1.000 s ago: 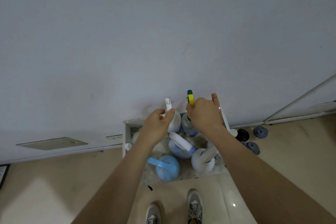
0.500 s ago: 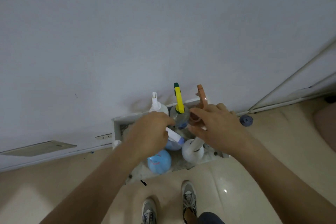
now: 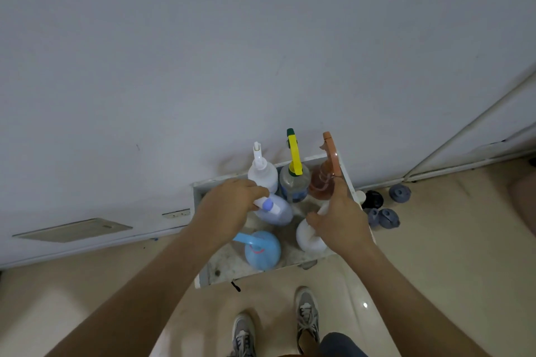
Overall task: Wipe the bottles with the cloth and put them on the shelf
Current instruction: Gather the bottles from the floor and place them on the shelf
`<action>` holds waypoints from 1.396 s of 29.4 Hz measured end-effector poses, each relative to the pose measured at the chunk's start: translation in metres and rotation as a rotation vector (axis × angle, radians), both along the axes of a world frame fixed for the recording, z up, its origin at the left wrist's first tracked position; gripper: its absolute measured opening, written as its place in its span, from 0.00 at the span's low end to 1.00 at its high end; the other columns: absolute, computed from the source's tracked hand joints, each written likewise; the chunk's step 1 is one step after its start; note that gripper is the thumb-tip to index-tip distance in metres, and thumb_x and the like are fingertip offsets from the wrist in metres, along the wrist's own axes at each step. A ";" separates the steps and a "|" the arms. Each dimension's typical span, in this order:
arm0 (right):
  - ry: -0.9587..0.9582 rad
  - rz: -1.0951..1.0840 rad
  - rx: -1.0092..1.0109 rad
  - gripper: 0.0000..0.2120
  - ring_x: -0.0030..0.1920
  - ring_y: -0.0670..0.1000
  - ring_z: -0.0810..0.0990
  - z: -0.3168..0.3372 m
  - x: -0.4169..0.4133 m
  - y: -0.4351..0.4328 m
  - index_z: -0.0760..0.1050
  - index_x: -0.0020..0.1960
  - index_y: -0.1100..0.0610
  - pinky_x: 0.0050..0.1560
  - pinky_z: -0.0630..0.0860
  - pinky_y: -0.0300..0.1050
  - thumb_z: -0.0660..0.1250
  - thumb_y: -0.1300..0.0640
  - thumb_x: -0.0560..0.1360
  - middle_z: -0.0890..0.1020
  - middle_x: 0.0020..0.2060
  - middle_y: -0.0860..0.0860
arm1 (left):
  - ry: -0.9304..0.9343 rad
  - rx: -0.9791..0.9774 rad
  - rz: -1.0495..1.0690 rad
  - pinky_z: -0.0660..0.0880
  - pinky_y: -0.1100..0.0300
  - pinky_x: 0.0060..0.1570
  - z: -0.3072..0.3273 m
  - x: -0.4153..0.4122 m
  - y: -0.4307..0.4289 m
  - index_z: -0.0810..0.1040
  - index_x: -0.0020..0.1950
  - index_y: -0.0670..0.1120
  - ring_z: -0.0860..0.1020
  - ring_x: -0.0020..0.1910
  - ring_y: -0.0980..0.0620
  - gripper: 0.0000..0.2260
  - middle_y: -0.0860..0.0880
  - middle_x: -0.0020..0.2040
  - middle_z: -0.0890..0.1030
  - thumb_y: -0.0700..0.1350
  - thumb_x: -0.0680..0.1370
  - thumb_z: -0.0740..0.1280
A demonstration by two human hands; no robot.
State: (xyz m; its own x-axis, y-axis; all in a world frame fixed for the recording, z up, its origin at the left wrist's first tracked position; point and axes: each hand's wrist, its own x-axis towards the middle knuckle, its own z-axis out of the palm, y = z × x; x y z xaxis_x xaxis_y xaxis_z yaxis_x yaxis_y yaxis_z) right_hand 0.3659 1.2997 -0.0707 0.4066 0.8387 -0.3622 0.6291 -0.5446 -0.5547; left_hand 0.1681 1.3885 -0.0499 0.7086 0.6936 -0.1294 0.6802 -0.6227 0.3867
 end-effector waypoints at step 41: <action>-0.081 0.453 0.079 0.28 0.41 0.57 0.78 -0.017 -0.128 0.136 0.60 0.71 0.57 0.39 0.70 0.46 0.67 0.62 0.74 0.76 0.40 0.54 | -0.141 -0.255 0.916 0.64 0.60 0.32 -0.046 -0.075 0.049 0.74 0.48 0.43 0.75 0.41 0.48 0.11 0.50 0.41 0.77 0.49 0.74 0.70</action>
